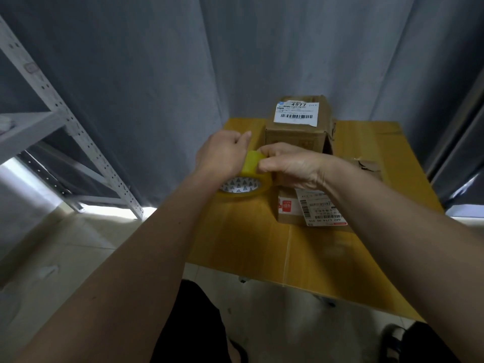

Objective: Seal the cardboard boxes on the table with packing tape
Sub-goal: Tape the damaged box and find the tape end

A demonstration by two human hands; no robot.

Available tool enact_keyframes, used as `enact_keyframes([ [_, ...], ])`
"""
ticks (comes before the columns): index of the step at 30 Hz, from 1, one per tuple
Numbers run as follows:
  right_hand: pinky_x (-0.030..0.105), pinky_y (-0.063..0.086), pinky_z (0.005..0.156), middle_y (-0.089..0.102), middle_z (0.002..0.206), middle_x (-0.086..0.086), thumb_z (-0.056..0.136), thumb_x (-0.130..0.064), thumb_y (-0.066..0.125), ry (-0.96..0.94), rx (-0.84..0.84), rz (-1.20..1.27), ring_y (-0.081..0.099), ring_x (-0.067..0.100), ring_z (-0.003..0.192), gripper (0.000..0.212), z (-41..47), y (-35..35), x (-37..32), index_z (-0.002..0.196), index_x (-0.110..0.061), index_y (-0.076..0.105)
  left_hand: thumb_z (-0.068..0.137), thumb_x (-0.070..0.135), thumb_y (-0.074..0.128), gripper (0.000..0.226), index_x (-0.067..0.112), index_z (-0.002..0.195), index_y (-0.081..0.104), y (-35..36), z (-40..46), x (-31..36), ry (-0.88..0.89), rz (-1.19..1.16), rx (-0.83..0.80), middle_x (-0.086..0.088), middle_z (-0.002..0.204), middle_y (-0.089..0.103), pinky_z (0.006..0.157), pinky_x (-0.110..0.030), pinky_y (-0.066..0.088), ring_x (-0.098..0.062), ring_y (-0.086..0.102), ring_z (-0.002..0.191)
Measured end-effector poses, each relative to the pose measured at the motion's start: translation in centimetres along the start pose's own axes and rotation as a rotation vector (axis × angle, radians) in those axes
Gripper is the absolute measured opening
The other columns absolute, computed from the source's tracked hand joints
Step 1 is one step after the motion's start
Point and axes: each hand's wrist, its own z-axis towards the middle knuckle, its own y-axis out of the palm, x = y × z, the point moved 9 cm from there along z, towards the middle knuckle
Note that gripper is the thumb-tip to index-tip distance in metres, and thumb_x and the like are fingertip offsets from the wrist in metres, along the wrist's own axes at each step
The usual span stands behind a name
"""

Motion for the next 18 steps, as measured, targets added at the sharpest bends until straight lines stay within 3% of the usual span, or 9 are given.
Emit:
enact_keyframes([
  [6,0.023,0.053,0.061,0.062,0.078,0.006,0.086,0.005,0.055,-0.047,0.056,-0.087,0.065,0.010,0.065,0.016,-0.1,-0.4,-0.1,0.096,-0.006,0.058,0.100,0.045,0.038,0.047,0.018,0.064,0.050,0.3,0.0,-0.1,-0.014,0.012,-0.010,0.000,0.064,0.050,0.064,-0.032,0.036,-0.022,0.054,0.070],
  [9,0.036,0.054,0.076,0.064,0.082,0.011,0.086,0.005,0.054,-0.049,0.124,-0.136,0.063,0.020,0.075,0.021,-0.2,-1.1,0.2,0.105,0.000,0.060,0.100,0.046,0.040,0.046,0.016,0.069,0.057,0.1,0.1,0.0,-0.006,0.032,-0.008,-0.001,0.067,0.056,0.064,-0.032,0.038,-0.021,0.057,0.072],
  [12,0.038,0.054,0.088,0.068,0.091,0.011,0.086,-0.004,0.061,-0.037,0.029,0.021,0.066,0.024,0.090,0.022,-0.2,-0.2,0.6,0.107,-0.001,0.060,0.099,0.046,0.041,0.048,0.014,0.070,0.061,0.2,0.1,0.1,0.016,0.046,-0.023,-0.002,0.067,0.059,0.063,-0.033,0.041,-0.020,0.057,0.069],
  [15,0.029,0.059,0.077,0.072,0.094,0.007,0.070,-0.021,0.073,-0.015,0.004,0.037,0.071,0.019,0.088,0.037,-0.1,0.1,0.8,0.103,-0.008,0.063,0.099,0.045,0.042,0.047,0.018,0.062,0.053,0.3,0.1,0.2,0.022,0.029,-0.031,0.001,0.060,0.052,0.056,-0.031,0.034,-0.018,0.052,0.062],
  [18,0.031,0.059,0.078,0.071,0.094,0.008,0.073,-0.014,0.072,-0.013,0.041,0.019,0.070,0.019,0.086,0.033,0.1,-0.6,0.8,0.104,-0.007,0.064,0.099,0.045,0.042,0.046,0.019,0.062,0.051,0.4,0.2,-0.1,0.012,0.008,-0.043,0.001,0.059,0.051,0.058,-0.030,0.035,-0.018,0.051,0.062],
])
